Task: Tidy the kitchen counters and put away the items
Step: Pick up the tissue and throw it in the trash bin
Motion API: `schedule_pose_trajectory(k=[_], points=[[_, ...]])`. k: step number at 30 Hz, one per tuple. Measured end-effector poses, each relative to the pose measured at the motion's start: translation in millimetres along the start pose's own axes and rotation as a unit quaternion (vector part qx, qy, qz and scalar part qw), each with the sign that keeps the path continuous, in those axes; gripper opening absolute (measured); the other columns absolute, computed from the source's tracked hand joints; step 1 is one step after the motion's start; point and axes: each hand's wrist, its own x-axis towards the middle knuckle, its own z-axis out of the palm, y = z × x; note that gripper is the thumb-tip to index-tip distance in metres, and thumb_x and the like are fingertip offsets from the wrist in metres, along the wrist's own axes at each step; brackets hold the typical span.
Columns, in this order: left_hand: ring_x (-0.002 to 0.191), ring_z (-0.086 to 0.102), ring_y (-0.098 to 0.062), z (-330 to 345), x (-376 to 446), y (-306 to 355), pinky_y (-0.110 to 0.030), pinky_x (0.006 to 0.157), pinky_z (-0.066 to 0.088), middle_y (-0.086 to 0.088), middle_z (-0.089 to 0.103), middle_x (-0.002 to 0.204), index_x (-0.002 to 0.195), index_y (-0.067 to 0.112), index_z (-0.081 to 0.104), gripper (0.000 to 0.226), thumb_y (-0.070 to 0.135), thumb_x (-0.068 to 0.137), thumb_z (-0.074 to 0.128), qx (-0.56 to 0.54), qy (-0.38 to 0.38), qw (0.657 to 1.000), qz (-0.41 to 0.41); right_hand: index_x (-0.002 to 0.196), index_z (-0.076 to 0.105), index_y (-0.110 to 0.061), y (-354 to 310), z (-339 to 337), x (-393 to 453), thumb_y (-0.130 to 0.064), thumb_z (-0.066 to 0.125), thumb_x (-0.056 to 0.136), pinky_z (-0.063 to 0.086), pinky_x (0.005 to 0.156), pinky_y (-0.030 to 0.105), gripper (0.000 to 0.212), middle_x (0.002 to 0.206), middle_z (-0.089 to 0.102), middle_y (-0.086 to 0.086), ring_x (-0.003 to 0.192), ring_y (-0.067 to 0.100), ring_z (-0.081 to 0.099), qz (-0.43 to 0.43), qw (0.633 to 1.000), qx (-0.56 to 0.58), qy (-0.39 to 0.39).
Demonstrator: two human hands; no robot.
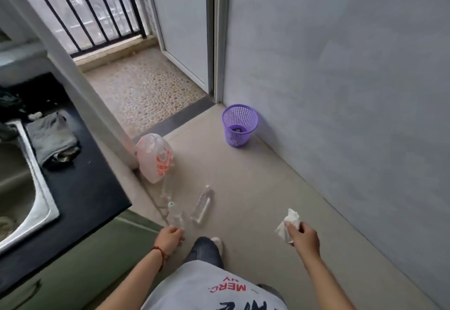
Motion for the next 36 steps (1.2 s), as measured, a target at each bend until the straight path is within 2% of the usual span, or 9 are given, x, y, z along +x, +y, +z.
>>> schedule_pose_trajectory(k=[3, 7, 12, 17, 19, 22, 27, 33, 36], points=[[0.059, 0.050, -0.017, 9.8, 33.6, 77.7, -0.025, 0.054, 0.039, -0.006, 0.056, 0.066, 0.069, 0.009, 0.057, 0.023, 0.011, 0.090, 0.048, 0.024, -0.017, 0.999, 0.034, 0.073, 0.060, 0.006, -21.3, -2.1, 33.6, -0.027, 0.065, 0.081, 0.043, 0.062, 0.032, 0.034, 0.074, 0.065, 0.022, 0.071, 0.036, 0.061, 0.020, 1.000, 0.005, 0.010], [0.063, 0.052, -0.015, 28.4, 67.7, 171.2, -0.022, 0.054, 0.039, -0.004, 0.058, 0.070, 0.089, 0.006, 0.060, 0.014, 0.013, 0.091, 0.049, 0.059, -0.043, 0.993, 0.091, 0.069, 0.063, -0.002, -38.6, -11.9, 73.4, -0.027, 0.066, 0.081, 0.047, 0.067, 0.034, 0.028, 0.072, 0.065, 0.018, 0.074, 0.035, 0.063, 0.058, 0.998, 0.019, 0.015], [0.060, 0.051, -0.013, 51.9, 113.7, 254.5, -0.023, 0.053, 0.037, -0.002, 0.057, 0.069, 0.093, 0.008, 0.056, 0.009, 0.012, 0.091, 0.049, 0.018, -0.030, 0.995, 0.093, 0.068, 0.065, -0.004, -67.0, -24.4, 139.8, -0.025, 0.069, 0.079, 0.040, 0.056, 0.028, 0.024, 0.074, 0.065, 0.020, 0.072, 0.031, 0.060, 0.085, 0.996, 0.021, 0.014], [0.062, 0.051, -0.015, 63.5, 139.1, 292.9, -0.024, 0.055, 0.038, -0.008, 0.058, 0.076, 0.080, 0.011, 0.057, 0.015, 0.014, 0.091, 0.048, -0.018, 0.002, 0.999, 0.046, 0.071, 0.066, 0.000, -120.9, -32.5, 211.0, -0.028, 0.067, 0.080, 0.045, 0.067, 0.033, 0.030, 0.072, 0.066, 0.020, 0.072, 0.033, 0.062, 0.070, 0.997, -0.018, -0.004], [0.064, 0.051, -0.017, 64.0, 146.0, 301.1, -0.024, 0.057, 0.038, -0.010, 0.058, 0.078, 0.077, 0.012, 0.056, 0.017, 0.013, 0.091, 0.047, -0.033, 0.016, 0.999, 0.034, 0.067, 0.063, -0.003, -150.7, -31.7, 235.7, -0.028, 0.065, 0.081, 0.045, 0.062, 0.030, 0.029, 0.067, 0.064, 0.014, 0.069, 0.031, 0.059, 0.049, 0.998, -0.039, -0.025], [0.070, 0.053, -0.022, 58.8, 157.2, 305.2, -0.026, 0.058, 0.039, -0.013, 0.060, 0.082, 0.089, 0.004, 0.060, 0.016, 0.014, 0.092, 0.047, -0.047, 0.040, 0.998, 0.017, 0.061, 0.055, -0.006, -197.2, -24.9, 267.4, -0.027, 0.063, 0.082, 0.035, 0.053, 0.025, 0.030, 0.060, 0.055, 0.009, 0.062, 0.027, 0.050, 0.018, 0.997, -0.057, -0.046], [0.072, 0.055, -0.025, 42.5, 189.4, 320.4, -0.026, 0.059, 0.040, -0.012, 0.061, 0.080, 0.101, -0.003, 0.061, 0.023, 0.013, 0.092, 0.048, -0.047, 0.067, 0.997, -0.010, 0.058, 0.050, -0.010, -258.6, 0.2, 306.7, -0.027, 0.064, 0.082, 0.033, 0.052, 0.026, 0.032, 0.057, 0.052, 0.005, 0.061, 0.025, 0.047, -0.011, 0.996, -0.063, -0.069], [0.082, 0.055, -0.028, 23.5, 259.8, 382.4, -0.030, 0.069, 0.042, -0.015, 0.061, 0.088, 0.110, -0.004, 0.058, 0.027, 0.015, 0.092, 0.048, -0.019, 0.037, 0.999, -0.005, 0.056, 0.049, -0.014, -298.5, 36.0, 338.3, -0.026, 0.063, 0.082, 0.032, 0.051, 0.026, 0.032, 0.056, 0.051, 0.001, 0.056, 0.019, 0.045, 0.016, 0.997, -0.049, -0.054], [0.080, 0.054, -0.026, 8.8, 299.7, 432.8, -0.028, 0.063, 0.042, -0.014, 0.060, 0.086, 0.109, -0.004, 0.058, 0.027, 0.016, 0.092, 0.047, 0.032, -0.003, 0.999, 0.013, 0.059, 0.050, -0.011, -316.7, 52.6, 347.1, -0.025, 0.062, 0.083, 0.033, 0.051, 0.026, 0.030, 0.057, 0.051, 0.003, 0.058, 0.021, 0.046, 0.054, 0.998, -0.034, -0.026]])
